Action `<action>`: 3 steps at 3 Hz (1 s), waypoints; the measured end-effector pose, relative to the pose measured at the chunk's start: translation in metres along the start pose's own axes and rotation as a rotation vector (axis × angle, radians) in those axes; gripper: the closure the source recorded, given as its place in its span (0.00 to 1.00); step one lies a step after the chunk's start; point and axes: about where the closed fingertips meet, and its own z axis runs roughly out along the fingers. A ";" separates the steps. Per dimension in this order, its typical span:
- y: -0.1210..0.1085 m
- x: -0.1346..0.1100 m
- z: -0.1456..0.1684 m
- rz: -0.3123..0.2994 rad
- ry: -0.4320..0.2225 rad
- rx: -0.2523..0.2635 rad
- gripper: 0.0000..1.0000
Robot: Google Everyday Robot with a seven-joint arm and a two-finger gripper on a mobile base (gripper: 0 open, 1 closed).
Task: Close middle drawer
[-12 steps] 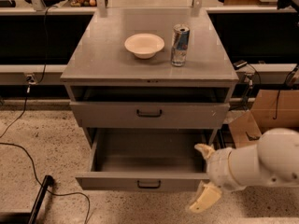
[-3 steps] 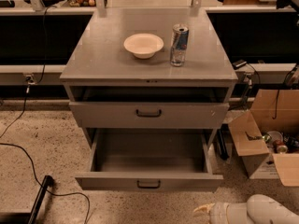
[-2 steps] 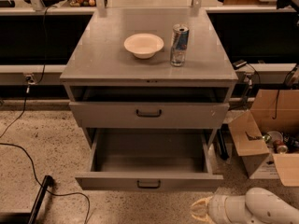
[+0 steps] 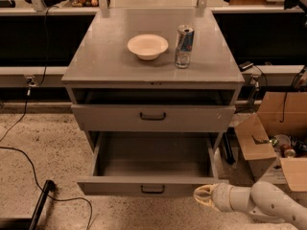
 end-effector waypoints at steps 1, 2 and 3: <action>-0.023 0.006 0.014 -0.016 0.030 0.048 1.00; -0.050 0.007 0.027 -0.035 0.048 0.088 1.00; -0.086 0.000 0.031 -0.068 0.064 0.139 1.00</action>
Offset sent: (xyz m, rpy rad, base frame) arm 0.0939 -0.0009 -0.0046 -0.0801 -0.1227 -0.0901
